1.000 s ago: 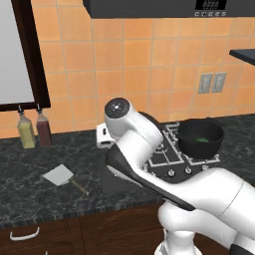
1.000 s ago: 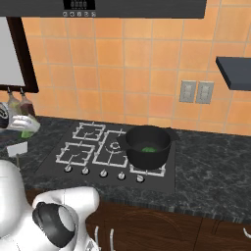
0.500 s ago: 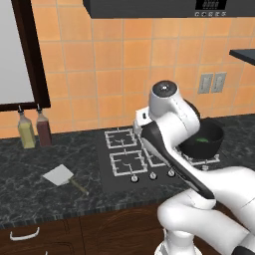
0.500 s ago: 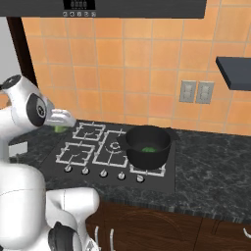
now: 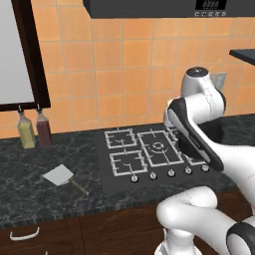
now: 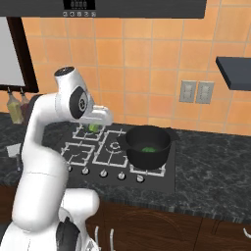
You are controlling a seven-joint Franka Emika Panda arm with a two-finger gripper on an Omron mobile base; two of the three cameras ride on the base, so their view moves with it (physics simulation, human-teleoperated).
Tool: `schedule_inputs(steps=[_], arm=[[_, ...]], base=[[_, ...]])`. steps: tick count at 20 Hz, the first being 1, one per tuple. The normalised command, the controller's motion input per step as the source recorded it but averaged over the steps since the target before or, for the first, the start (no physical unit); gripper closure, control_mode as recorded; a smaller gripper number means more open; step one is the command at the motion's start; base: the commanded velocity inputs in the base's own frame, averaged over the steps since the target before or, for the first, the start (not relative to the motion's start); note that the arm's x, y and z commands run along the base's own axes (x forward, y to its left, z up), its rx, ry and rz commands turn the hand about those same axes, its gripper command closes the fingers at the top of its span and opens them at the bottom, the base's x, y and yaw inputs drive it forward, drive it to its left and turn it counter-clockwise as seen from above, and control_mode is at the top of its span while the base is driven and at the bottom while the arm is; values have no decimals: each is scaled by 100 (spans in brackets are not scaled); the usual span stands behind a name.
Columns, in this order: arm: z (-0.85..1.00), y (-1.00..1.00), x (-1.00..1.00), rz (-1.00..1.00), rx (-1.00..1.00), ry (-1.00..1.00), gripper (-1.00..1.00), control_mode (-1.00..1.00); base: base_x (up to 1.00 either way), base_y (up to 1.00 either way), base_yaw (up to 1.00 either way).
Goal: Put the lemon wedge and broccoli in the pot. Retrieve the spatula and lightly stir the vegetables in the pot.
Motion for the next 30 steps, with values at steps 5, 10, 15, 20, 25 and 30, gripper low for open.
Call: schedule_inputs(steps=[5, 10, 15, 20, 25, 30], arm=[[-30, -100, 48, 0, 12, 20, 100, -100], [-65, -86, 71, 0, 10, 18, 100, -100], [-63, -20, 79, -2, 6, 1, 100, -100], [-41, -16, 84, -1, 2, 0, 100, -100], [-36, -27, 37, 0, 1, 0, 100, -100], [-22, 0, 29, 0, 0, 0, -100, -100]], base=[[0, 0, 0], [0, 0, 0], [0, 0, 0], [0, 0, 0], [0, 0, 0], [0, 0, 0]])
